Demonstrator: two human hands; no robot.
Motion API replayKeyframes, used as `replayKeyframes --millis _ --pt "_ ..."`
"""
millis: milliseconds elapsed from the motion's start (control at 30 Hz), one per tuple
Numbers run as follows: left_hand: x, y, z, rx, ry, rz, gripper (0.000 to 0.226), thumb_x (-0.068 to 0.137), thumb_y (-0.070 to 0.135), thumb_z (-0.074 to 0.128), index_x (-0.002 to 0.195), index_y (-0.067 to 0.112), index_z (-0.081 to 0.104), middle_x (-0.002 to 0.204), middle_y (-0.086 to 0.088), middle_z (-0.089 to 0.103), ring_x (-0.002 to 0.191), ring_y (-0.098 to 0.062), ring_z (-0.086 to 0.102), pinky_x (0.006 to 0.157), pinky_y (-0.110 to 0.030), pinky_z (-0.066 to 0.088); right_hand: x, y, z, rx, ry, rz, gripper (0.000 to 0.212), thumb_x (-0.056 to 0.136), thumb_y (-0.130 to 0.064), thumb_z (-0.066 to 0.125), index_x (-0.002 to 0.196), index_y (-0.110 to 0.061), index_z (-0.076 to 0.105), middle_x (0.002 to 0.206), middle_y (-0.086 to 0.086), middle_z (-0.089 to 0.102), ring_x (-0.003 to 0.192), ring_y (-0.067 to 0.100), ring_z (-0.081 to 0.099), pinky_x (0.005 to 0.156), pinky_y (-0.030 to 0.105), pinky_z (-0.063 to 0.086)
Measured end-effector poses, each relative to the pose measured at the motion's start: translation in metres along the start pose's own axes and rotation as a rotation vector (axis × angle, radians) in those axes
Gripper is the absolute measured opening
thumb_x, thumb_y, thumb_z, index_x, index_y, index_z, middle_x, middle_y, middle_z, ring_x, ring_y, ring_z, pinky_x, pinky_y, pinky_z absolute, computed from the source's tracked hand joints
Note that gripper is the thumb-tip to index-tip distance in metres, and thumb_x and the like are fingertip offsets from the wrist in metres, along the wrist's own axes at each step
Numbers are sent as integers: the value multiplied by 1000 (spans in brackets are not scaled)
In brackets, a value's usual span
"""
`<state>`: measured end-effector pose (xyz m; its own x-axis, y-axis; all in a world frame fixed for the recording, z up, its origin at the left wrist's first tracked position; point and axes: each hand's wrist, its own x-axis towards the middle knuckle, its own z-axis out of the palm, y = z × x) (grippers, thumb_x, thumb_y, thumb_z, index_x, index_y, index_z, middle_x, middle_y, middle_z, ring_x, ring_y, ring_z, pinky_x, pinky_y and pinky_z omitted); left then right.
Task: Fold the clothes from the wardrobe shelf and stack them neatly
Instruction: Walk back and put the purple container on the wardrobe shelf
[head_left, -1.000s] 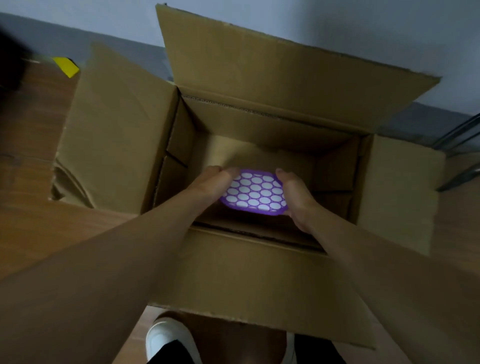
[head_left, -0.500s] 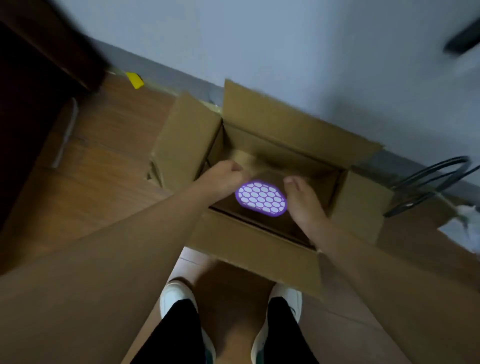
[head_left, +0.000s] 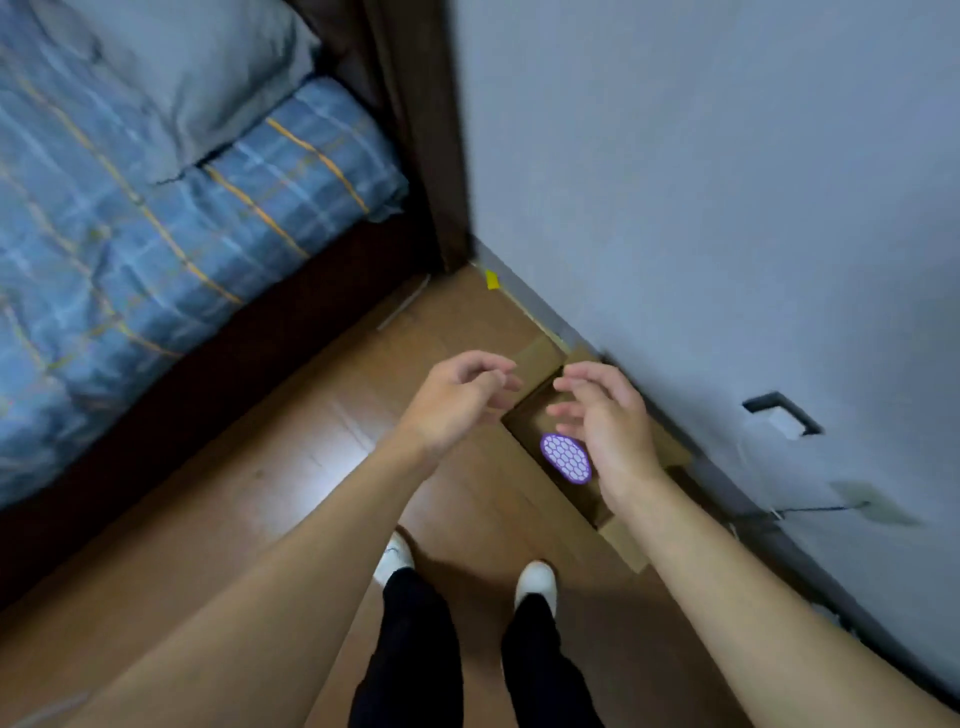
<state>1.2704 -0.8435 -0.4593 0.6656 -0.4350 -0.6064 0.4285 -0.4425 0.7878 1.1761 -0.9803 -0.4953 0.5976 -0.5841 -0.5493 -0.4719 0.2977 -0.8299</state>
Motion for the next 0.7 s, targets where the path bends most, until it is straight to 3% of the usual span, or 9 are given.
replayKeyframes --millis 133,267,533,700 --pt "-112 3 -56 -170 200 -3 18 100 11 52 105 15 69 98 -3 77 86 -18 72 79 -32 57 -81 -47 40 -112 -246 1 19 96 -15 50 98 -24 67 95 0 74 71 14 70 62 28 54" --pt "-230 -42 -102 -347 405 -71 18 98 10 53 107 14 69 98 -5 77 89 -20 71 84 -35 56 -166 -59 94 -305 -514 -14 19 100 -16 47 103 -23 65 97 0 73 73 12 70 60 21 54" --pt "-431 -197 -145 -701 805 -192 19 94 6 55 108 9 68 98 -8 77 83 -19 74 63 -22 57 -338 -15 192 -594 -961 -117 21 98 -11 46 101 -17 66 89 1 72 68 7 67 62 20 53" --pt "-519 -294 -139 -965 973 -229 20 87 8 64 105 11 70 99 -11 77 81 -20 73 69 -28 60 -436 41 228 -812 -1121 -86 21 101 -9 45 106 -9 66 92 6 71 71 11 65 68 27 53"
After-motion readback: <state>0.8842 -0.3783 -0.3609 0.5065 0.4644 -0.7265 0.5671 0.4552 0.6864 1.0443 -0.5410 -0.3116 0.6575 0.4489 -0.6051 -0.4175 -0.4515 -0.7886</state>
